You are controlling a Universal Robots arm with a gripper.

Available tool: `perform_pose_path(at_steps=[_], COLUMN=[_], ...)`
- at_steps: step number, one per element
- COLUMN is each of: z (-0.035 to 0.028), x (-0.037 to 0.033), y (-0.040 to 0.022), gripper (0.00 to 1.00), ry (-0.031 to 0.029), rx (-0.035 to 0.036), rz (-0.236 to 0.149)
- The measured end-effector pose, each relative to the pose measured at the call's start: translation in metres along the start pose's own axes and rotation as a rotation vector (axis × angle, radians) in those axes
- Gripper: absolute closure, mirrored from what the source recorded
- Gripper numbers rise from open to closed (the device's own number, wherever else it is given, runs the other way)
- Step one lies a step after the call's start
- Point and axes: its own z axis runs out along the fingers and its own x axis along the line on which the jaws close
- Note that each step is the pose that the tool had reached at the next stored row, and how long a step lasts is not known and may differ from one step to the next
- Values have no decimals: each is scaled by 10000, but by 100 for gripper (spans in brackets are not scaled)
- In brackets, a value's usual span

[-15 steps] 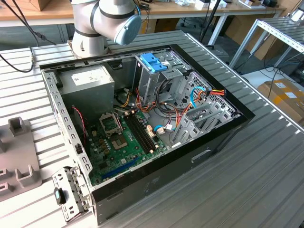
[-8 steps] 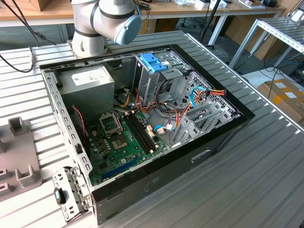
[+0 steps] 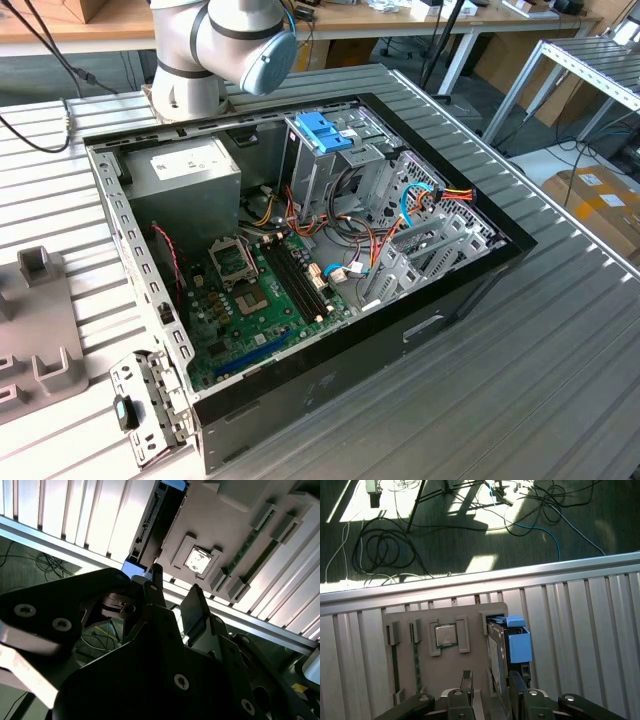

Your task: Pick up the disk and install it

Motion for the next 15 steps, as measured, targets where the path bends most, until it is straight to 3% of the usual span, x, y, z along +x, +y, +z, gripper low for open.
perform_pose_path(at_steps=[15], z=[13], x=[4], y=[27], gripper=[58], ry=[-25], rx=[-4], rz=[-1])
